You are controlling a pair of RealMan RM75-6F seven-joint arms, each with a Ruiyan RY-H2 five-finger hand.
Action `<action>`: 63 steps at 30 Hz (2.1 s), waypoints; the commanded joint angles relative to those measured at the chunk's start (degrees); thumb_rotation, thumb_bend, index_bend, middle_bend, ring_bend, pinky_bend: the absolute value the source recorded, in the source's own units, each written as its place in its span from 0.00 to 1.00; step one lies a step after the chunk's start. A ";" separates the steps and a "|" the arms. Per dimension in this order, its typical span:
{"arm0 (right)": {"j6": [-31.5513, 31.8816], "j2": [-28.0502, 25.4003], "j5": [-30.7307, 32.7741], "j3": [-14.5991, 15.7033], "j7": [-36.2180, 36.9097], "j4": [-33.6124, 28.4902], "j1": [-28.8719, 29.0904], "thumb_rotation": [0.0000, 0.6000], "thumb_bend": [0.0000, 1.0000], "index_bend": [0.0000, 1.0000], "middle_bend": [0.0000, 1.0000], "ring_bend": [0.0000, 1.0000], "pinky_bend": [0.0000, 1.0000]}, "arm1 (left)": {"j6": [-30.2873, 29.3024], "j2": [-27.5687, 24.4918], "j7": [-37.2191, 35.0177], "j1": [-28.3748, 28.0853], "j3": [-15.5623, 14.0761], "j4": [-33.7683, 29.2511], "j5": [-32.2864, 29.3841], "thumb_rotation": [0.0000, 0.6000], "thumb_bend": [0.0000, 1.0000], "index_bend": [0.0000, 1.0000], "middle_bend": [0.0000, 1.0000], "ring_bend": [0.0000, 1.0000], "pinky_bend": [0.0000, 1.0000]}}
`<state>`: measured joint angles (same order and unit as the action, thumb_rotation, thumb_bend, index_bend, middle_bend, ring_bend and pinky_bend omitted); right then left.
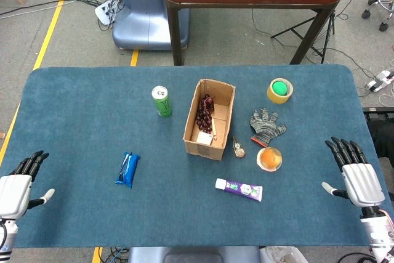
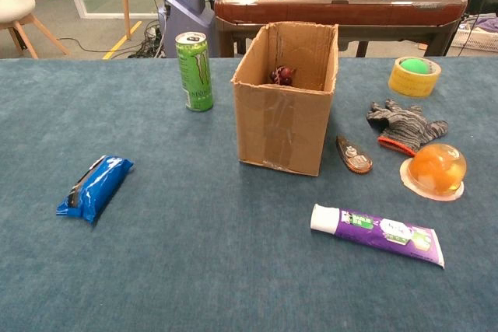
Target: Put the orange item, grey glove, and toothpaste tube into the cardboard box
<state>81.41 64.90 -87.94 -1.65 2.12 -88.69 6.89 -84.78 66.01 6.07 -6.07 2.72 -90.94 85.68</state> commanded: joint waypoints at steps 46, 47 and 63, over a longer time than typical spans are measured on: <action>-31.24 10.83 14.82 -3.63 -23.40 2.87 22.75 1.00 0.00 0.25 0.28 0.18 0.28 | -3.28 -2.84 -2.61 2.66 1.02 -1.81 -2.18 1.00 0.16 0.26 0.19 0.23 0.47; -31.32 11.09 15.07 -3.51 -23.65 3.15 22.88 1.00 0.00 0.25 0.29 0.19 0.30 | -3.31 -2.86 -2.63 2.68 1.03 -1.82 -2.17 1.00 0.16 0.26 0.19 0.23 0.47; -32.36 14.35 19.29 -2.30 -26.33 7.25 24.73 1.00 0.10 0.33 0.36 0.26 0.35 | -3.17 -3.26 -3.41 2.84 1.19 -1.96 -2.29 1.00 0.16 0.26 0.19 0.23 0.47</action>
<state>49.04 79.15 -68.71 -4.02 -24.18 -81.55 31.54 -87.94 62.76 2.66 -3.23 3.91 -92.90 83.38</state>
